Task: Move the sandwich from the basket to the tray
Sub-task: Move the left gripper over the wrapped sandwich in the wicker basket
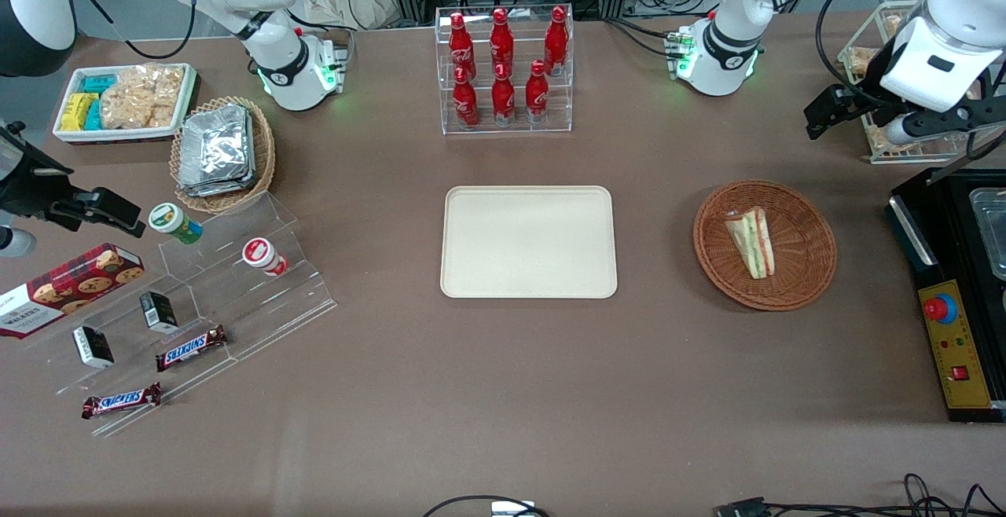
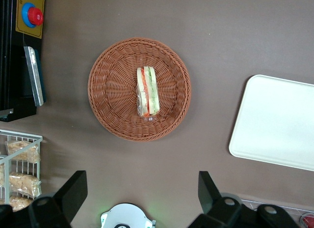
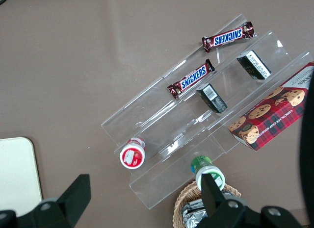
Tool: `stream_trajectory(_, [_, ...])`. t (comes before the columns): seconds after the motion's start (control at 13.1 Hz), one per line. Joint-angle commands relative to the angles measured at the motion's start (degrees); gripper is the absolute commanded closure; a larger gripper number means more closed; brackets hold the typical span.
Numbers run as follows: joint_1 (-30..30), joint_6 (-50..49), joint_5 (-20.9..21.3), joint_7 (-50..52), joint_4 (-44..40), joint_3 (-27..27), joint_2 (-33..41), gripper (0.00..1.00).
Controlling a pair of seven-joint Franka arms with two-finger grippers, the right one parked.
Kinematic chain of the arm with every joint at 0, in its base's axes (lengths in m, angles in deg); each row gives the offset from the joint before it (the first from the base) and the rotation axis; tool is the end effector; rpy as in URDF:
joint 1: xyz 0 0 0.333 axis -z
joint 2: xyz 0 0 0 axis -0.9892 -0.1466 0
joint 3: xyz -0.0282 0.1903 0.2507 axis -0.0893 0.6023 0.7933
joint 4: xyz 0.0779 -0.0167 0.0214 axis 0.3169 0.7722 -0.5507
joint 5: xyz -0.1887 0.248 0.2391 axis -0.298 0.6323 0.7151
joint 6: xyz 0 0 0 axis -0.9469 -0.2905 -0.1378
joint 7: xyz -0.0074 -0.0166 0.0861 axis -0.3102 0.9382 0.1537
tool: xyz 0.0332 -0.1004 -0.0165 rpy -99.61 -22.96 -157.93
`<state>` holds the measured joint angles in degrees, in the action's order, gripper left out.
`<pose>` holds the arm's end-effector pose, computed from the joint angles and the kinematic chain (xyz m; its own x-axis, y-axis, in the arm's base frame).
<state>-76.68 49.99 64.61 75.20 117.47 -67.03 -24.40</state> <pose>0.4711 -0.0589 0.6189 0.9845 0.1642 -0.0610 0.1613 -0.9856 -0.0503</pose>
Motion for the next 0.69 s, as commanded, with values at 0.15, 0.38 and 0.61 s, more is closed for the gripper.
stream_trajectory(0.15, [0.65,-1.5,-0.56,1.37,-0.94,0.71,-0.19,0.0])
stream_trajectory(0.38, [0.74,-0.8,-0.29,1.64,0.46,0.71,-0.54,0.0])
stream_trajectory(0.61, [0.39,5.95,-0.12,1.64,7.65,0.88,-0.01,0.0])
